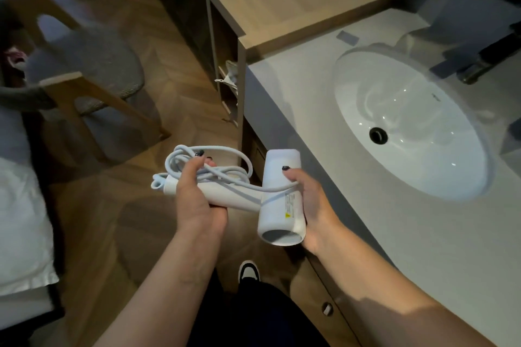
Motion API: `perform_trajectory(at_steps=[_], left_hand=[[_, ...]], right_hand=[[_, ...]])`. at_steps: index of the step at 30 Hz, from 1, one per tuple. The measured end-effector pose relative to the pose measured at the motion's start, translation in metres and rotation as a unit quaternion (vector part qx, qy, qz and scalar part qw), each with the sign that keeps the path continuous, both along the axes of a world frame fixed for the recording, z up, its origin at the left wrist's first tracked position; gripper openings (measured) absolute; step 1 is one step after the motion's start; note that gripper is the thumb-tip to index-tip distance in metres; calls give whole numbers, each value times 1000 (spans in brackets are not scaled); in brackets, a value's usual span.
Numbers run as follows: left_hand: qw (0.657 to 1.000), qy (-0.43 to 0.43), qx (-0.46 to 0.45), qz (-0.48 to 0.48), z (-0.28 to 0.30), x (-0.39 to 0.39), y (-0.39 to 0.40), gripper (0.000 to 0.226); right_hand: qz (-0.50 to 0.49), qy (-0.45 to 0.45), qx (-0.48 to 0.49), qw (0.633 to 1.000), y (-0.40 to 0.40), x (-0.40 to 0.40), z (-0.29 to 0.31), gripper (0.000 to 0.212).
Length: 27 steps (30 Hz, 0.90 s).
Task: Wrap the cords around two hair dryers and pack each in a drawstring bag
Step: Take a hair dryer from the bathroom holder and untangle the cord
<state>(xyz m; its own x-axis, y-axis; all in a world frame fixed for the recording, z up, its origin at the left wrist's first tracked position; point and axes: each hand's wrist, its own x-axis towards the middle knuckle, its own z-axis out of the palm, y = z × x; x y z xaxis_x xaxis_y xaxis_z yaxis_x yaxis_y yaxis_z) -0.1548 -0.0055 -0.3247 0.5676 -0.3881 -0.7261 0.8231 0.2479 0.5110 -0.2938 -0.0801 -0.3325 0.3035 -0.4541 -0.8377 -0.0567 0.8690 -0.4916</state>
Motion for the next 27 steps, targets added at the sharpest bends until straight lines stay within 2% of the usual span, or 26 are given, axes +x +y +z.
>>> perform_trajectory(at_steps=[6, 12, 19, 24, 27], left_hand=[[999, 24, 31, -5, 0, 57, -34, 9], [998, 5, 53, -34, 0, 156, -75, 13], [996, -12, 56, -67, 16, 266, -119, 15], [996, -7, 47, -74, 27, 308, -152, 10], [995, -8, 33, -89, 32, 324, -175, 17]], right_hand=[[2, 4, 8, 1000, -27, 58, 0, 42], [-31, -8, 17, 999, -58, 155, -5, 32], [-73, -27, 17, 997, -94, 266, -4, 34], [-65, -34, -5, 997, -127, 306, 8, 37], [-61, -26, -36, 997, -153, 318, 14, 39]])
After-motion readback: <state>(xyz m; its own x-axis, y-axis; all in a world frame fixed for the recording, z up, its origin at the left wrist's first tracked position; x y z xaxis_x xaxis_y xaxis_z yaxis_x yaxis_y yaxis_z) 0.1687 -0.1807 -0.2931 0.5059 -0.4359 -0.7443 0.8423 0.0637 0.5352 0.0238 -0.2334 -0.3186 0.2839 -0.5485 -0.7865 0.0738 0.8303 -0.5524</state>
